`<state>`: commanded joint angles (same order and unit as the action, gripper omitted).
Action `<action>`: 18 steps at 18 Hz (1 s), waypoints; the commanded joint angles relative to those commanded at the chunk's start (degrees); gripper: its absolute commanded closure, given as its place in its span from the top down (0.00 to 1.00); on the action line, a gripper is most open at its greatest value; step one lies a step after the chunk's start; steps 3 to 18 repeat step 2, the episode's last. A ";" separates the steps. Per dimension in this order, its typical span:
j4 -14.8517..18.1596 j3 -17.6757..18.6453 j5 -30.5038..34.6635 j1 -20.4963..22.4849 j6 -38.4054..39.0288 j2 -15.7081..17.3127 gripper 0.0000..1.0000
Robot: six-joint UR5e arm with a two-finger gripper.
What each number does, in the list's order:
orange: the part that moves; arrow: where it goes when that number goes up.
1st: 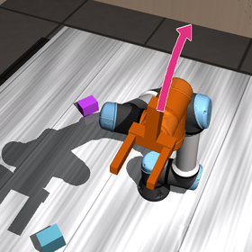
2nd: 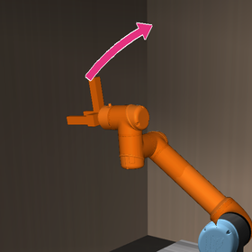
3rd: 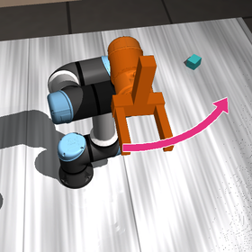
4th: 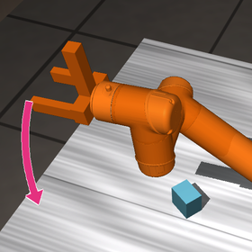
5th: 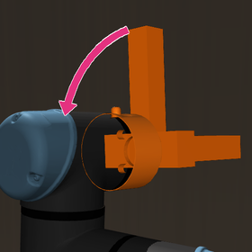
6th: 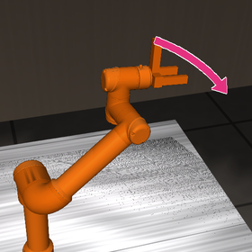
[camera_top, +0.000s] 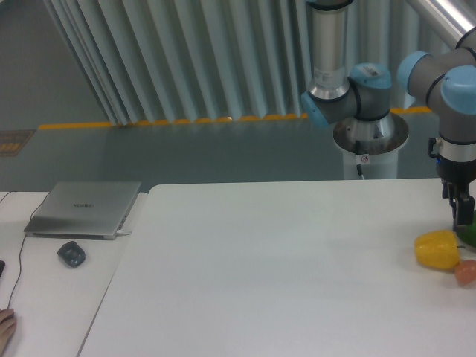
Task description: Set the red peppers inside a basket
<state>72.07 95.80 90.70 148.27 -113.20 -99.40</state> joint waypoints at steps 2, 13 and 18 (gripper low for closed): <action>0.00 0.00 0.09 0.00 -0.09 -0.09 1.00; 0.00 0.00 0.09 0.00 -0.09 -0.09 1.00; 0.00 0.00 0.09 0.00 -0.09 -0.09 1.00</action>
